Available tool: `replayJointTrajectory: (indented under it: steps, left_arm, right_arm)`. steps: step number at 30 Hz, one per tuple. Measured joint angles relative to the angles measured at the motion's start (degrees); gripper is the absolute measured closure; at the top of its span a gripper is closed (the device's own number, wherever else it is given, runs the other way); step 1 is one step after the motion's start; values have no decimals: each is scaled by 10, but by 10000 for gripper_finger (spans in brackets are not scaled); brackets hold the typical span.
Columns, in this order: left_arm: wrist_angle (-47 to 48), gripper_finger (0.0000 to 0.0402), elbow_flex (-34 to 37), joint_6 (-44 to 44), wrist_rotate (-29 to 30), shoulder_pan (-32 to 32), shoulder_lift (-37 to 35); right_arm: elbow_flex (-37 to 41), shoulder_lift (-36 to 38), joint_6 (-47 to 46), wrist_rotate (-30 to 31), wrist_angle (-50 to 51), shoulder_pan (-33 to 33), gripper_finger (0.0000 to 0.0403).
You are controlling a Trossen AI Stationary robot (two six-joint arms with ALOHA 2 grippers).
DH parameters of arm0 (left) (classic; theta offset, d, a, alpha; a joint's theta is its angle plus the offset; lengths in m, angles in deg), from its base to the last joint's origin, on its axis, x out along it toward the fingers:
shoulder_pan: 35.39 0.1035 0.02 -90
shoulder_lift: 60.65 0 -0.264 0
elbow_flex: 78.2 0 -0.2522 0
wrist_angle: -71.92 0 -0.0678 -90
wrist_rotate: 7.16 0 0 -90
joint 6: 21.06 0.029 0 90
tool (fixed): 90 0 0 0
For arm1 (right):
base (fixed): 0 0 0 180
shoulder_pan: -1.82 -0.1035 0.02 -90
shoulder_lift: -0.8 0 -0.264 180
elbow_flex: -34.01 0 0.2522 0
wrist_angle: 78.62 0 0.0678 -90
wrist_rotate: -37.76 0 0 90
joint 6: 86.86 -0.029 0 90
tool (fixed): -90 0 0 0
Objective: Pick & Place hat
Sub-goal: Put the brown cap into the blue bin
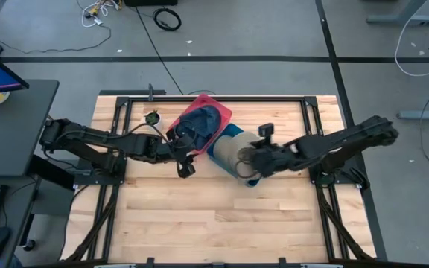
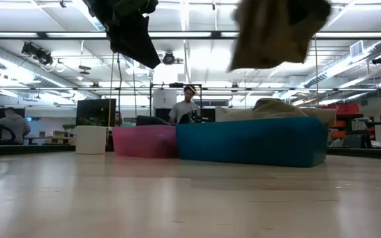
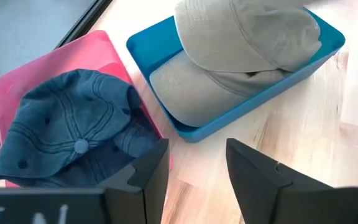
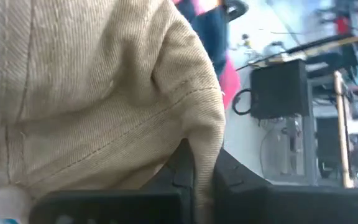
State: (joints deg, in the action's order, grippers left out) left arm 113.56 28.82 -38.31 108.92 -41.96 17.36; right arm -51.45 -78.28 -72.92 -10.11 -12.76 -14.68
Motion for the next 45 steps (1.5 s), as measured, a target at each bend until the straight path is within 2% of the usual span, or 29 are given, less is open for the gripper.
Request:
replayJointTrajectory:
  steps: [4, 8, 13, 19, 23, 25, 29, 33, 36, 40, 43, 45]
  left_arm:
    - [0, 237, 0, 0, 0, 0, 0]
    - [0, 237, 0, 0, 0, 0, 0]
    - [0, 237, 0, 0, 0, 0, 1]
    - [-2, 237, 0, 1, 0, 0, 1]
    - [-3, 237, 0, 0, 0, 0, 1]
    - [-2, 237, 0, 0, 0, 0, 1]
    - [-3, 237, 0, 0, 2, 0, 1]
    - [-3, 237, 0, 1, 3, 0, 1]
    - [-3, 237, 0, 1, 4, 0, 1]
    - [-5, 237, 0, 1, 17, 0, 1]
    - [-5, 237, 0, 1, 20, 0, 1]
    - [-5, 237, 0, 1, 20, 0, 1]
  right_arm:
    - [3, 46, 27, -50, 112, -6, 391]
    - [49, 78, 2, -66, 153, -2, 392]
    - [152, 92, 54, -73, 52, 7, 392]
    - [268, 87, 255, -68, -170, 34, 385]
    - [299, 87, 347, -74, -301, 54, 378]
    - [302, 87, 372, -104, -314, 69, 380]
    - [303, 87, 386, -187, -271, 101, 390]
    - [301, 84, 358, -214, -254, 117, 391]
    - [303, 84, 385, -230, -278, 118, 390]
    - [304, 81, 420, -285, -315, 123, 389]
    - [303, 82, 391, -323, -313, 130, 390]
    - [303, 86, 358, -325, -310, 127, 390]
